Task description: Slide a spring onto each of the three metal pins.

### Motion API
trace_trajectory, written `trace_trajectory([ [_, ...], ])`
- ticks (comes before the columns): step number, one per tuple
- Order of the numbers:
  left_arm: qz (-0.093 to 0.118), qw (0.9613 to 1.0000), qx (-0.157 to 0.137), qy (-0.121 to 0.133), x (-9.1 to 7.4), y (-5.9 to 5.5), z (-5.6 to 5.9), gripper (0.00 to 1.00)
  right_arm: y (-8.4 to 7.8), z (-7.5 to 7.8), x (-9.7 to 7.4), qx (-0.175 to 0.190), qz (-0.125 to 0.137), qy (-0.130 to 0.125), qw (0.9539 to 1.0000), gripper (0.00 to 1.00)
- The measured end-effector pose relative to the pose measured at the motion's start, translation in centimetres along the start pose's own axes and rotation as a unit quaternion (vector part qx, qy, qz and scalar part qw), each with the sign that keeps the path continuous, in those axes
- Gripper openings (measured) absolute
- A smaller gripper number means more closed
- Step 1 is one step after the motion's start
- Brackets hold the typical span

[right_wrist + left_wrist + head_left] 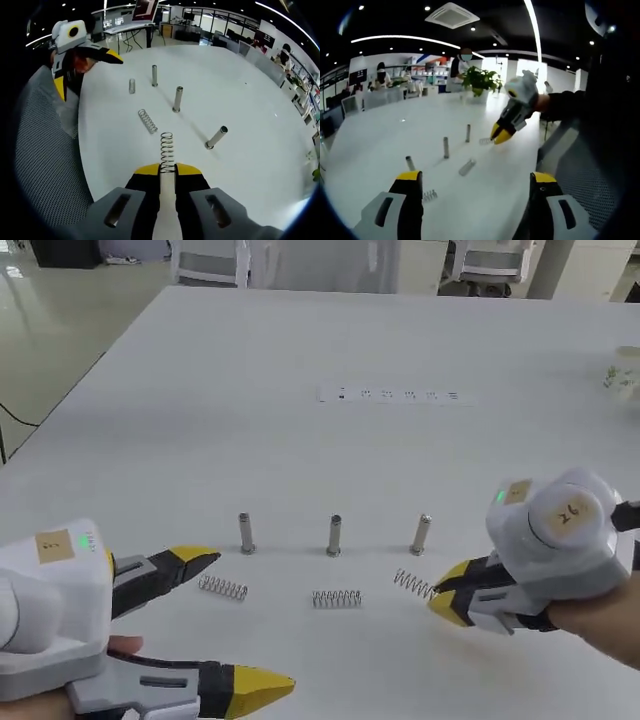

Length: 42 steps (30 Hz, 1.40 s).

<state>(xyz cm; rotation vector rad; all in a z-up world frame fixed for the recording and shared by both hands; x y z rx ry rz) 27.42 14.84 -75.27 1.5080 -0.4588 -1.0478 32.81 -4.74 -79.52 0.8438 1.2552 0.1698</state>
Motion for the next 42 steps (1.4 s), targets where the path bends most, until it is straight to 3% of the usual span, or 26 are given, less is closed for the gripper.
trace_trajectory([
  [5,0.007,0.9998,0.011,-0.012,0.5,1.3,0.2,0.84,0.6,-0.4,-0.2,0.0,0.009,-0.002,1.0,0.07],
  [18,-0.009,0.9976,0.049,-0.047,2.5,2.6,1.1,0.81,1.4,-1.6,-0.6,-0.003,0.025,0.005,0.9997,0.07],
  [30,-0.026,0.9951,0.063,-0.071,3.6,1.8,1.9,0.73,2.2,-3.6,-0.4,-0.025,0.037,0.038,0.9983,0.07],
  [42,-0.039,0.9926,0.077,-0.085,4.7,1.6,1.7,0.66,3.4,-5.6,-0.2,-0.05,0.053,0.076,0.9945,0.07],
])
Point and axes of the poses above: the centre of the closed fingertips' face, and the gripper's own axes: x roughly forward along the fingers, z roughly to its right, y roughly out of its top, the point moved 4 cm from there along -x, roughly backward along the fingers, and after that the axes turned 1 degree about z, right-handed, at the moved point
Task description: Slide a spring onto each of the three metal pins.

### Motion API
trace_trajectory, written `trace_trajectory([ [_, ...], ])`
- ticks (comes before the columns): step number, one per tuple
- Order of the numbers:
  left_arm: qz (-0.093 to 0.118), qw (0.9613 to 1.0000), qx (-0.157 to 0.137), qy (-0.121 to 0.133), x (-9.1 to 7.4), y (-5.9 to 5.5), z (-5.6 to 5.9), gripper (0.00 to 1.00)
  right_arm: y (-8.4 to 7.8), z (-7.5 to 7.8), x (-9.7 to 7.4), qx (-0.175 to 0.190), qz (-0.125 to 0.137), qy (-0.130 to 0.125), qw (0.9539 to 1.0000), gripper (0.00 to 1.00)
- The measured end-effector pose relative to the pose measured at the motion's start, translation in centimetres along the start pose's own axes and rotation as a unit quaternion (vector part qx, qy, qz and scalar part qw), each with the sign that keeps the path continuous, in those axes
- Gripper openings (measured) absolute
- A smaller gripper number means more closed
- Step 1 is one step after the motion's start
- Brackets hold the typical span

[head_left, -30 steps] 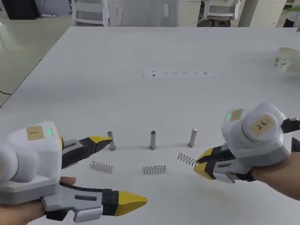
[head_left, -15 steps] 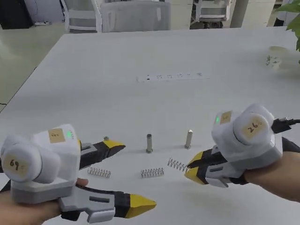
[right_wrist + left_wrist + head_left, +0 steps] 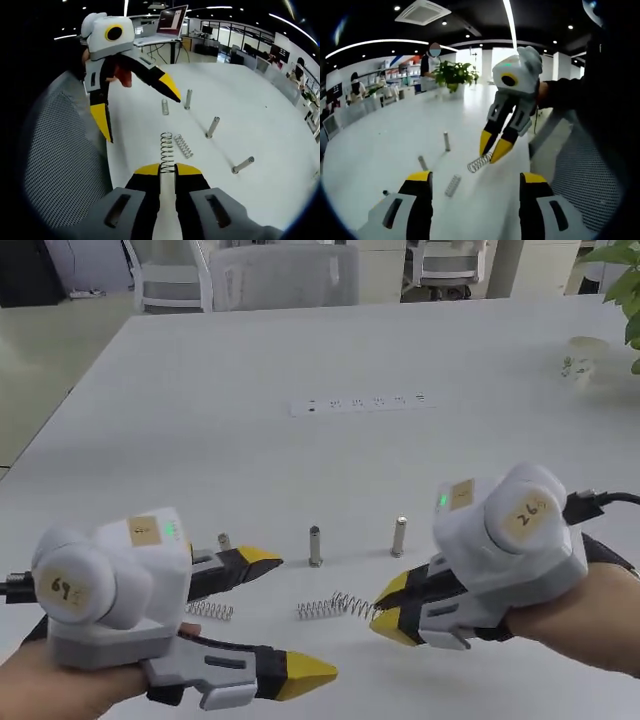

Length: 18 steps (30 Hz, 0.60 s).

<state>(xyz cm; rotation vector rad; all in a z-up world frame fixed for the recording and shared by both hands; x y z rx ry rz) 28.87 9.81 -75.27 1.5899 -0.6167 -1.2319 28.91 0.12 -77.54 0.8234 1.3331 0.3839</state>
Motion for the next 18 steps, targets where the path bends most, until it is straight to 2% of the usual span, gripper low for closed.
trace_trajectory([
  [6,-0.003,0.9999,0.005,-0.009,0.3,-0.2,-0.1,0.58,0.0,-0.7,0.3,-0.018,0.001,0.018,0.9997,0.07],
  [14,-0.011,0.9995,0.009,-0.03,0.8,-0.9,0.8,0.47,0.0,-1.5,0.5,-0.028,0.001,0.04,0.9988,0.07],
  [18,-0.017,0.9988,0.014,-0.043,0.8,-1.2,1.2,0.38,-0.1,-1.7,0.7,-0.03,0.0,0.05,0.9983,0.07],
])
Point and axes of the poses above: the centre of the closed fingertips' face, and the gripper's own axes: x roughly forward along the fingers, z roughly to its right, y roughly out of its top, the point moved 4 cm from there along -x, roughly backward along the fingers, and after that the axes turned 1 degree about z, right-handed, at the moved point
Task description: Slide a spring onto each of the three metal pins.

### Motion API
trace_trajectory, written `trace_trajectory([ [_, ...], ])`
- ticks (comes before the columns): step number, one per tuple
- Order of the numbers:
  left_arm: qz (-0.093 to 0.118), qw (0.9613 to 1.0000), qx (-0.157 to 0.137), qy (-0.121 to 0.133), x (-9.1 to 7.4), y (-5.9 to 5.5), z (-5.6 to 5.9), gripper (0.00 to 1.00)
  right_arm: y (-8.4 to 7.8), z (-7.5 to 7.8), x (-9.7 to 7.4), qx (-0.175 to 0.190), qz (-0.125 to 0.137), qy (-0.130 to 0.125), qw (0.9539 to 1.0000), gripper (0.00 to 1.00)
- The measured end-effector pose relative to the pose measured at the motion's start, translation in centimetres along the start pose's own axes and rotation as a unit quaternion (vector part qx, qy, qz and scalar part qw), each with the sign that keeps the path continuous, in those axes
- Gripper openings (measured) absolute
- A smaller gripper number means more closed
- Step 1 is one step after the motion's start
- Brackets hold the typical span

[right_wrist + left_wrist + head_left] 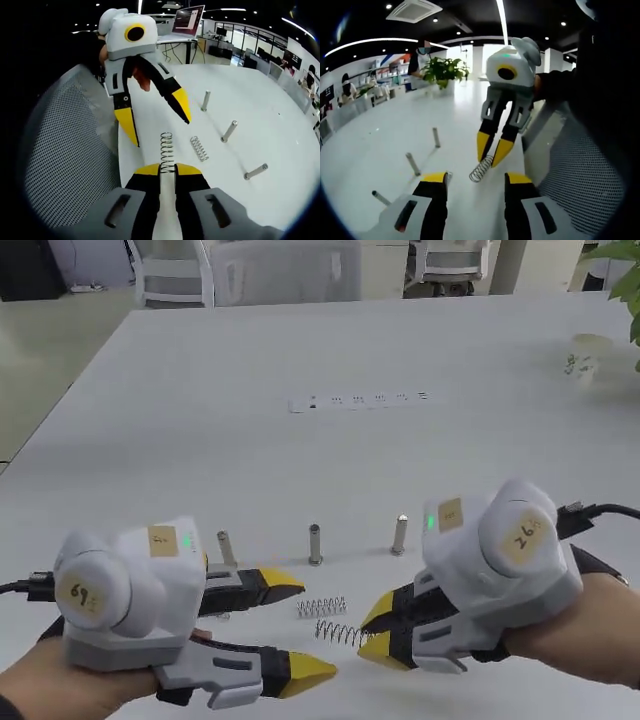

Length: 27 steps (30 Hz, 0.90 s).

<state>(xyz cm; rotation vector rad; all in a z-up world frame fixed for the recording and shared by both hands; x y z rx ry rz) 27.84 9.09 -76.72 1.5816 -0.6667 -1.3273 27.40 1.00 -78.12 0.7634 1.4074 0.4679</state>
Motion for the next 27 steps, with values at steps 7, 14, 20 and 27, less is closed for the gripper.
trace_trajectory([
  [7,-0.008,0.9997,0.007,-0.024,0.3,-0.4,0.9,0.22,0.0,-0.7,0.3,-0.011,0.001,0.023,0.9997,0.07],
  [14,-0.02,0.999,0.015,-0.038,0.4,-0.8,1.4,0.14,0.1,-1.3,0.4,-0.02,0.003,0.04,0.999,0.07],
  [20,-0.028,0.9983,0.018,-0.048,0.5,-1.1,1.7,0.09,0.1,-1.6,0.4,-0.023,0.005,0.047,0.9986,0.07],
  [27,-0.043,0.9965,0.053,-0.049,0.6,-1.4,1.9,0.05,0.0,-1.8,0.5,-0.02,0.005,0.057,0.9982,0.07],
])
Point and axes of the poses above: the centre of the closed fingertips' face, and the gripper's own axes: x roughly forward along the fingers, z roughly to its right, y roughly out of its top, the point moved 4 cm from there along -x, roughly backward along the fingers, and after that the axes turned 1 degree about z, right-handed, at the moved point
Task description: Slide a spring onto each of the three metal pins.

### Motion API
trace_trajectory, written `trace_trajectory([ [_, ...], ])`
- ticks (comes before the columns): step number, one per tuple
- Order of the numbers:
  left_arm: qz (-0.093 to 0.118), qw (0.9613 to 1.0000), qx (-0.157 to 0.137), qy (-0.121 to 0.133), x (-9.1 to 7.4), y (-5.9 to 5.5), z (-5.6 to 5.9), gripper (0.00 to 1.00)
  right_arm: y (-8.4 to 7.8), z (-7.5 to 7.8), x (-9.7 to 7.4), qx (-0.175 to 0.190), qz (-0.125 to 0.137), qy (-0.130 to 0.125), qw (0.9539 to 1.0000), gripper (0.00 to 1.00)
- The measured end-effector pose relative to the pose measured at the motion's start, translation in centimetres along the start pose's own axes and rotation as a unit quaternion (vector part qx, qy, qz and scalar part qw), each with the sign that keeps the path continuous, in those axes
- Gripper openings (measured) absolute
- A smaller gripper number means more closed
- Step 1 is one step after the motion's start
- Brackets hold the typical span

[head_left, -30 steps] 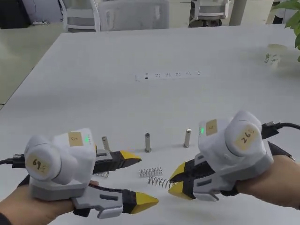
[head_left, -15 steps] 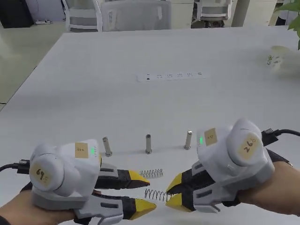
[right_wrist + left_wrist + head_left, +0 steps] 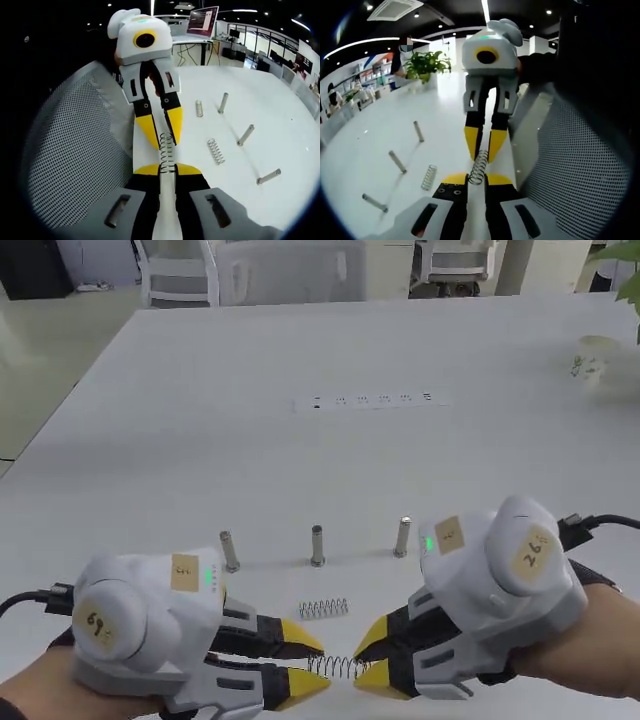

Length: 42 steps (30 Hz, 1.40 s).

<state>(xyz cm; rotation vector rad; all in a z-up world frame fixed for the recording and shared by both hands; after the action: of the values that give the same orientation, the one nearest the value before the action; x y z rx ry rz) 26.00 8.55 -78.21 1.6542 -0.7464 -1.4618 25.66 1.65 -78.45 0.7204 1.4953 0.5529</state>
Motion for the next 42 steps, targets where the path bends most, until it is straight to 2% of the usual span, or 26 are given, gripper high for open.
trace_trajectory([
  [9,-0.021,0.9995,0.025,-0.002,0.1,-0.5,0.3,0.03,0.3,-0.2,-0.1,0.019,0.01,0.009,0.9997,0.07],
  [13,-0.032,0.9989,0.033,-0.001,0.1,-0.8,0.3,0.03,1.4,-0.1,-0.7,0.034,0.042,0.011,0.9985,0.07],
  [26,-0.025,0.9993,0.029,0.0,0.2,-0.6,0.2,0.02,3.0,-0.1,-1.1,0.029,0.075,0.004,0.9967,0.08],
  [36,-0.037,0.9987,0.035,-0.002,0.3,-0.9,0.3,0.02,2.8,-0.2,-0.6,0.023,0.063,0.008,0.9977,0.08],
  [42,-0.034,0.9989,0.032,-0.003,0.3,-0.7,0.4,0.02,2.7,-0.3,-0.3,0.022,0.054,0.01,0.9982,0.08],
])
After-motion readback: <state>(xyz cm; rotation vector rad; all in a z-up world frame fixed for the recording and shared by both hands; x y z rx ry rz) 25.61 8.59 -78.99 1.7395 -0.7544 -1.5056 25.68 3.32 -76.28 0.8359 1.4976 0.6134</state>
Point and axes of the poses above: the centre of the closed fingertips' face, and the gripper's own axes: x roughly forward along the fingers, z roughly to its right, y roughly out of its top, the point moved 4 cm from there along -x, roughly backward along the fingers, and after that the axes turned 1 degree about z, right-handed, at the moved point
